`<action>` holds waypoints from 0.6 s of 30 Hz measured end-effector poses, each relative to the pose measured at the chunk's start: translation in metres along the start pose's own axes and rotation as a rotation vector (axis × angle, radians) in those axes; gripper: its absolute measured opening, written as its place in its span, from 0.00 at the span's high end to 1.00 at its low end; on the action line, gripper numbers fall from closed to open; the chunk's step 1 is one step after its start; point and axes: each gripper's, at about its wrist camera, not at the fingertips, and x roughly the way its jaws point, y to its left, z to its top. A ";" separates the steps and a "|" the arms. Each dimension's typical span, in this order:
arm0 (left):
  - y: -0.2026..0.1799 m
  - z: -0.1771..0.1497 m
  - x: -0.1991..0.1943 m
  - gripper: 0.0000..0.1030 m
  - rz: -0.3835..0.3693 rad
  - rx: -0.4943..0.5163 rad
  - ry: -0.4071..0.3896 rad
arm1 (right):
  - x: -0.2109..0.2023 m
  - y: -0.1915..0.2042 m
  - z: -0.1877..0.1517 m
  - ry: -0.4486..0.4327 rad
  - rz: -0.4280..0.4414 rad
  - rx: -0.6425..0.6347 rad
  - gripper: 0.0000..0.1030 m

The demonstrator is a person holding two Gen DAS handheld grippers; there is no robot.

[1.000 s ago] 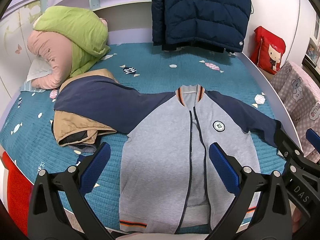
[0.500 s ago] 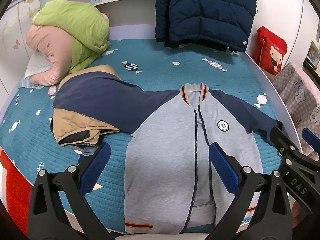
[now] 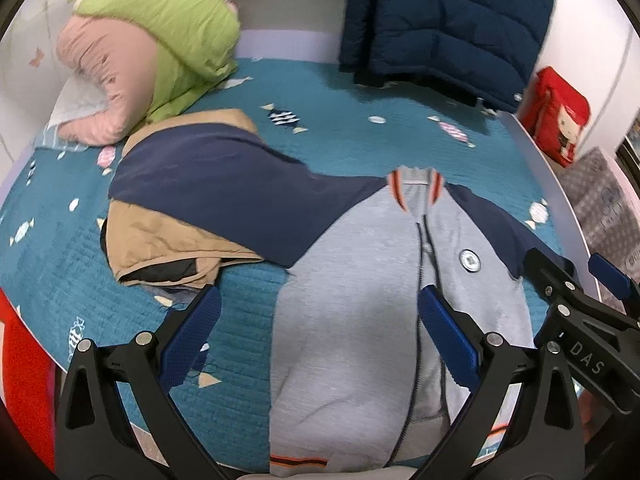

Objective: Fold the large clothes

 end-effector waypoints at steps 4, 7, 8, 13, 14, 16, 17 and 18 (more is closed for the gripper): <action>0.014 0.006 0.009 0.05 0.012 -0.027 0.018 | 0.013 0.013 0.009 0.015 0.020 -0.008 0.07; 0.024 0.013 0.016 0.05 0.016 -0.034 0.011 | 0.025 0.024 0.017 0.029 0.043 -0.012 0.07; 0.030 0.016 0.020 0.05 0.024 -0.040 0.019 | 0.029 0.027 0.019 0.033 0.051 -0.014 0.07; 0.058 0.026 0.037 0.05 0.035 -0.079 0.093 | 0.054 0.048 0.033 0.054 0.118 -0.027 0.07; 0.064 0.028 0.040 0.05 0.049 -0.088 0.099 | 0.061 0.052 0.036 0.060 0.125 -0.031 0.07; 0.078 0.034 0.045 0.05 0.073 -0.100 0.101 | 0.072 0.061 0.040 0.072 0.146 -0.038 0.07; 0.084 0.037 0.046 0.05 0.078 -0.107 0.099 | 0.077 0.064 0.042 0.078 0.158 -0.039 0.07; 0.091 0.040 0.048 0.05 0.086 -0.117 0.093 | 0.085 0.068 0.046 0.086 0.177 -0.038 0.07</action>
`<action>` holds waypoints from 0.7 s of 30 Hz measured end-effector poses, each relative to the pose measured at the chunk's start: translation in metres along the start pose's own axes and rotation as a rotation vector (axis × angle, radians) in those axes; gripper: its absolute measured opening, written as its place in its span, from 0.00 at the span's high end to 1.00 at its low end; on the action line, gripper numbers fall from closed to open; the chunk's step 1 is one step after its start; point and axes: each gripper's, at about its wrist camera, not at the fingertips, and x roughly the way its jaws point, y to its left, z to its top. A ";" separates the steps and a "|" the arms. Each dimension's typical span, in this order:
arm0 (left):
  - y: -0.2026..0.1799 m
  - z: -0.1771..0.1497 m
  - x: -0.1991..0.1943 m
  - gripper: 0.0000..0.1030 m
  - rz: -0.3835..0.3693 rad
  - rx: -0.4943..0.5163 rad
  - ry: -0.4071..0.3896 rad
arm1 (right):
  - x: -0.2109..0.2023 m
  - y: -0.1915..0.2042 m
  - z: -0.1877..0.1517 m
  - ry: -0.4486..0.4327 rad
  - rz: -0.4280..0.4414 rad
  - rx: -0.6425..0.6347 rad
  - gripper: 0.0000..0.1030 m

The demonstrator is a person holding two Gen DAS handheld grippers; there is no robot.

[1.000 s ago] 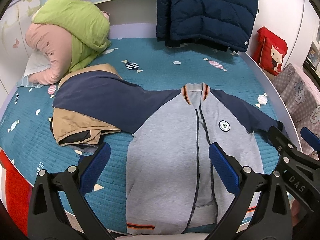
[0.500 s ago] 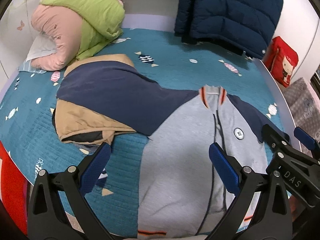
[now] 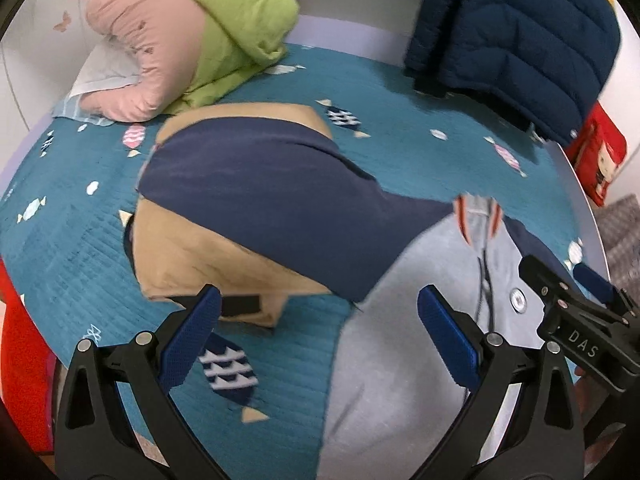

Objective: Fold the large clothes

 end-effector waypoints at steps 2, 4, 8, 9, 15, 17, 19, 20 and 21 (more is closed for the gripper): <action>0.012 0.009 0.005 0.05 0.009 -0.010 -0.013 | 0.010 0.003 0.006 0.007 0.021 0.005 0.07; 0.022 0.017 0.009 0.05 0.012 -0.024 -0.023 | 0.022 0.007 0.014 0.019 0.033 0.008 0.07; 0.040 0.032 0.016 0.05 0.051 -0.050 -0.042 | 0.044 0.013 0.028 0.029 0.059 0.019 0.07; 0.046 0.036 0.018 0.05 0.068 -0.052 -0.046 | 0.049 0.015 0.030 0.035 0.063 0.015 0.10; 0.075 0.049 0.032 0.05 0.134 -0.104 -0.039 | 0.100 0.023 0.036 0.143 0.084 0.003 0.38; 0.083 0.052 0.036 0.05 0.154 -0.115 -0.033 | 0.116 0.025 0.032 0.189 0.078 -0.001 0.47; 0.091 0.053 0.042 0.05 0.165 -0.129 -0.022 | 0.134 0.026 0.027 0.246 0.084 0.007 0.55; 0.095 0.053 0.045 0.05 0.170 -0.135 -0.019 | 0.141 0.026 0.025 0.267 0.089 0.015 0.60; 0.099 0.054 0.049 0.05 0.178 -0.143 -0.013 | 0.151 0.028 0.021 0.297 0.104 0.023 0.65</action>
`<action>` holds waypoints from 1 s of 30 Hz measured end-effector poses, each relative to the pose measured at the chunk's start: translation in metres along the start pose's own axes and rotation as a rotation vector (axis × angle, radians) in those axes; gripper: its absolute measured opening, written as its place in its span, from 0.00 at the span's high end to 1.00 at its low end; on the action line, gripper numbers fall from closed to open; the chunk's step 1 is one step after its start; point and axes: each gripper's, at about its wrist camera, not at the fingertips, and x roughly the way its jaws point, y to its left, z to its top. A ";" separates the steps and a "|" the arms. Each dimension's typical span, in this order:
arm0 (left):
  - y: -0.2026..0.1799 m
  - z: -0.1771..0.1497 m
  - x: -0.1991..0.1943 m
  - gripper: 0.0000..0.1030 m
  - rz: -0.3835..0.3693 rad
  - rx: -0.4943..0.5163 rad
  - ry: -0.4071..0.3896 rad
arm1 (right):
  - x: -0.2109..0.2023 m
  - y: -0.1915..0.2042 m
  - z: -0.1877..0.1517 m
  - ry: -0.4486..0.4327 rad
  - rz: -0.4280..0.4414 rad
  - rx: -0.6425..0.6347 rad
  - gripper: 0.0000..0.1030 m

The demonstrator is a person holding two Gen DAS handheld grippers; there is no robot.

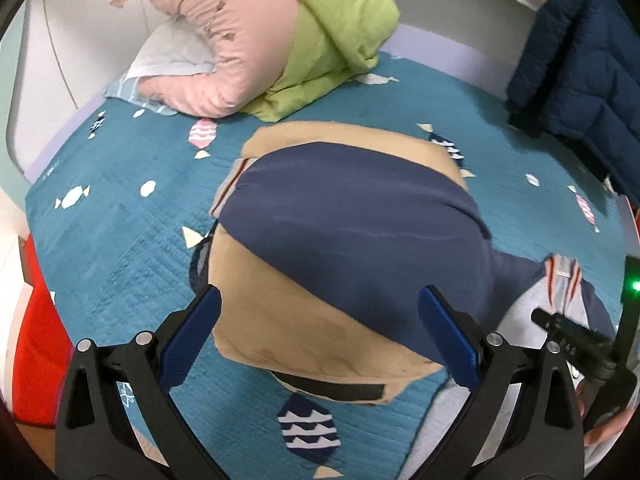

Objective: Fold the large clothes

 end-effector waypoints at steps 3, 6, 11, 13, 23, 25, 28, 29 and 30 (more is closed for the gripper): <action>0.010 0.003 0.016 0.05 0.005 -0.019 0.028 | 0.017 0.001 -0.002 0.045 0.038 0.004 0.73; 0.021 0.005 0.032 0.05 0.001 -0.049 0.069 | 0.042 0.005 -0.004 0.090 0.063 -0.008 0.81; 0.043 0.013 0.060 0.05 -0.070 -0.128 0.135 | 0.087 0.004 -0.014 0.167 0.024 0.022 0.80; 0.054 0.018 0.070 0.05 -0.109 -0.181 0.158 | 0.092 0.005 -0.014 0.159 0.016 0.008 0.80; 0.085 0.047 0.123 0.29 -0.413 -0.414 0.200 | 0.092 0.001 -0.008 0.166 0.035 0.028 0.80; 0.090 0.048 0.136 0.30 -0.456 -0.465 0.229 | 0.092 -0.001 -0.008 0.162 0.038 0.032 0.80; 0.100 0.048 0.141 0.69 -0.420 -0.496 0.262 | 0.091 -0.003 -0.007 0.163 0.038 0.035 0.80; 0.105 0.047 0.139 0.73 -0.409 -0.506 0.267 | 0.087 -0.007 -0.012 0.163 0.039 0.036 0.80; 0.112 0.045 0.134 0.73 -0.437 -0.517 0.260 | 0.085 -0.004 -0.013 0.163 0.040 0.037 0.80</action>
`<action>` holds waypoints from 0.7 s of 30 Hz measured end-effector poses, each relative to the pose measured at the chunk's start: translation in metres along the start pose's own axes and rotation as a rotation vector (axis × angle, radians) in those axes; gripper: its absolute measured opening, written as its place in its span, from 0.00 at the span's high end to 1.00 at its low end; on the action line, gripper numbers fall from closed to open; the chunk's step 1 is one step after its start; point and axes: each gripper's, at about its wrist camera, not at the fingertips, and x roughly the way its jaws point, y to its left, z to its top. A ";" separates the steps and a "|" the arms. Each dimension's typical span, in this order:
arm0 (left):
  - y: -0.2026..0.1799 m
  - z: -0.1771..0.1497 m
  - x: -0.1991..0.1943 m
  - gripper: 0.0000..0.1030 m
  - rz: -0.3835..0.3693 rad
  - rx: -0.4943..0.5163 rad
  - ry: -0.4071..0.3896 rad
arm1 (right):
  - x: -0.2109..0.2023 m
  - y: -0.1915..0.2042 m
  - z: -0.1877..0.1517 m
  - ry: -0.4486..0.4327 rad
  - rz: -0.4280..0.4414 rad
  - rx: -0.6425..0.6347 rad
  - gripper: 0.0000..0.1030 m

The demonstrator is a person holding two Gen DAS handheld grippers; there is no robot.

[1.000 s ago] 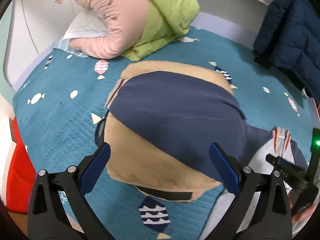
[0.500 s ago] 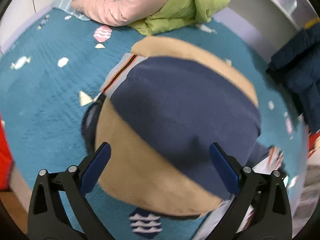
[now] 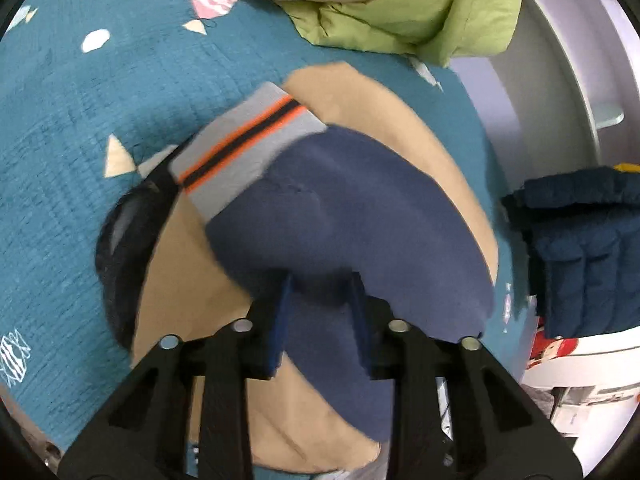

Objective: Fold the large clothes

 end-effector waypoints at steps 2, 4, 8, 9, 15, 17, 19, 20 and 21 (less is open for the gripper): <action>0.009 -0.001 -0.012 0.68 -0.029 -0.027 -0.001 | 0.001 -0.001 0.001 -0.002 0.001 0.000 0.80; 0.015 -0.001 -0.016 0.53 0.003 -0.030 -0.005 | 0.001 -0.001 0.003 -0.004 -0.003 0.000 0.80; 0.031 0.001 -0.014 0.51 0.069 -0.105 0.002 | 0.003 0.001 0.004 -0.002 -0.008 0.001 0.80; 0.033 0.003 -0.009 0.51 0.022 -0.112 0.018 | 0.003 0.001 0.005 -0.002 -0.006 0.001 0.80; 0.042 0.017 0.011 0.51 -0.064 -0.144 0.034 | 0.006 -0.001 0.006 -0.002 0.000 0.003 0.80; 0.044 0.020 0.006 0.52 -0.092 -0.169 0.010 | 0.006 -0.002 0.005 -0.004 0.003 0.003 0.80; 0.038 0.020 -0.005 0.68 -0.089 -0.145 -0.046 | 0.006 -0.004 0.004 -0.006 0.006 0.001 0.80; 0.033 0.020 -0.009 0.74 -0.064 -0.123 -0.064 | 0.006 -0.005 0.004 -0.006 0.007 0.003 0.80; 0.027 0.020 -0.013 0.80 -0.044 -0.090 -0.088 | 0.006 -0.005 0.004 -0.005 0.006 0.007 0.80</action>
